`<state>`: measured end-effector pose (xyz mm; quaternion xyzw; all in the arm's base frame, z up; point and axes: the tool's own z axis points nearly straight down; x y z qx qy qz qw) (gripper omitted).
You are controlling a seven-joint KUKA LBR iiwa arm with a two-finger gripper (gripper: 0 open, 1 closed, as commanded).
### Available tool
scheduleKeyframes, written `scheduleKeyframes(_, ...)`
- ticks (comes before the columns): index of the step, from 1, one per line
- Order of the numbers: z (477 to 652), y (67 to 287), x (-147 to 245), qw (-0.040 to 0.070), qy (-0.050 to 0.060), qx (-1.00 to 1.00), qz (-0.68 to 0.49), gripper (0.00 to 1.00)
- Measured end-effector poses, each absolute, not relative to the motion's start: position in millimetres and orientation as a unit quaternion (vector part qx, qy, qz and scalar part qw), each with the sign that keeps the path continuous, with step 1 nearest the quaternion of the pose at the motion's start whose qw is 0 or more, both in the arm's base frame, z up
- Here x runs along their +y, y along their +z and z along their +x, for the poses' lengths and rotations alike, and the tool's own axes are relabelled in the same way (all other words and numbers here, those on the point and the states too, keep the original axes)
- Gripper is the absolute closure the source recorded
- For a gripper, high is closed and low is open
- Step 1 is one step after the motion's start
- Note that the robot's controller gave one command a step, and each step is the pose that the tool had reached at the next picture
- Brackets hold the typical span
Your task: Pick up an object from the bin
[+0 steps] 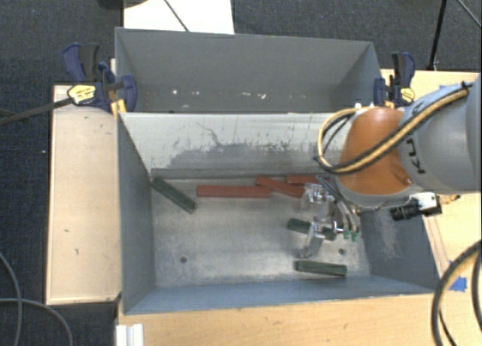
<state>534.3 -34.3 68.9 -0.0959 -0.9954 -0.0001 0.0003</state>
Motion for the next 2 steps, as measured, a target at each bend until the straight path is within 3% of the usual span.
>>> scheduleKeyframes(1, 525.2, 70.5, -24.7, 0.001, 0.000, -0.964, -0.265, 1.00)
scheduleKeyframes(2, 525.2, 70.4, -24.7, 0.001, 0.000, -0.964, -0.265, 1.00)
